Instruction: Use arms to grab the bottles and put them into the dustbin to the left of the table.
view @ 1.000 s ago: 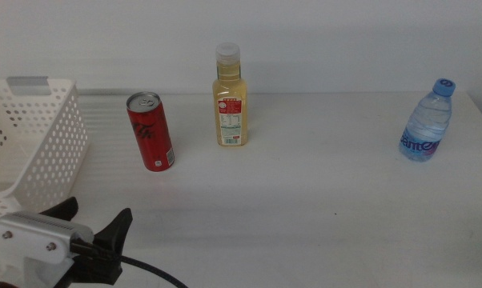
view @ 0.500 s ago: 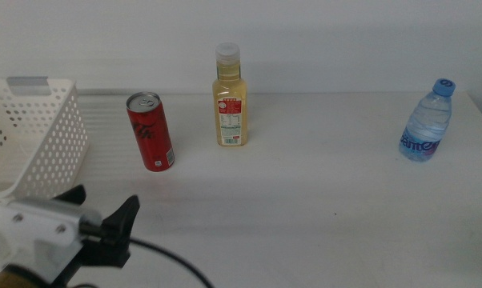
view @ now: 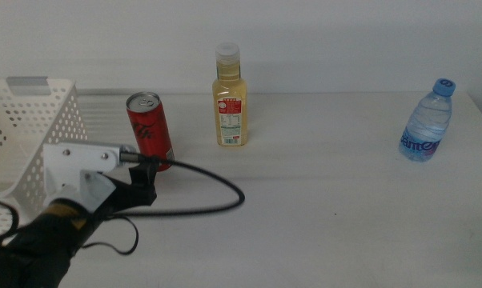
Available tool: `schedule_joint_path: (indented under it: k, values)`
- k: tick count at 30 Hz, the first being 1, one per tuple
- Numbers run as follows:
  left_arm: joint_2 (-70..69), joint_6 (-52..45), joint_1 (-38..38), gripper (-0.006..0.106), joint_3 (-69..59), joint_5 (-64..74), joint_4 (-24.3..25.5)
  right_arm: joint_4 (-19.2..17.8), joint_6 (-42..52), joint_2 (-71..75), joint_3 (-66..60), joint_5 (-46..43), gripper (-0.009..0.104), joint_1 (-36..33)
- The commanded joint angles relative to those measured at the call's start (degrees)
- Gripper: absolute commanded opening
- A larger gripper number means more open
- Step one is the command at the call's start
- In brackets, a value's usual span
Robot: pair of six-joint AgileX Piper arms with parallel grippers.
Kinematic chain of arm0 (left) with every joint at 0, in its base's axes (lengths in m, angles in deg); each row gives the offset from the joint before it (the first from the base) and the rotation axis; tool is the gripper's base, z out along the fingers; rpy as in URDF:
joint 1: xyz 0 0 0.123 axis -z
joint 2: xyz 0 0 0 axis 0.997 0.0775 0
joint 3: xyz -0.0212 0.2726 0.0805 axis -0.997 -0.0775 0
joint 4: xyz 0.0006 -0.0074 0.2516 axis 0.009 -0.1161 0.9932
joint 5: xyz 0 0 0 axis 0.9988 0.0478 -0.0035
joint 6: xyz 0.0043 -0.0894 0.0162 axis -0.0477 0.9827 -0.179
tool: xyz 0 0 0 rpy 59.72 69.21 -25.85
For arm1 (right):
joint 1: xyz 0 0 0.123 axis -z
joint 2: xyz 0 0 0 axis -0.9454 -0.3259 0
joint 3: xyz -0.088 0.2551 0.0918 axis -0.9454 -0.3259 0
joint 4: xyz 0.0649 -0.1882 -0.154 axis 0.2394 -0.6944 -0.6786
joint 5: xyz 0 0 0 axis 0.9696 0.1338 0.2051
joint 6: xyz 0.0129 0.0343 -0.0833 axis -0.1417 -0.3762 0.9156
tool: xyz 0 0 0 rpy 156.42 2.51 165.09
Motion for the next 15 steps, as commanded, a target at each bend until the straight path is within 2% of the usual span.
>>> schedule_joint_path:
  k: [1,8,15]
  values:
    - [0.37,2.76,-1.91,0.090,3.23,-2.76,2.59,0.00,0.48,1.58,0.38,-4.31,0.072,0.33]
    - [5.97,5.16,-6.72,0.090,9.89,-2.20,11.23,0.00,0.48,1.58,0.38,-4.31,0.072,0.33]
    - [12.02,5.64,-7.22,0.090,16.88,-2.19,12.11,0.00,0.48,1.58,0.38,-4.31,0.072,0.33]
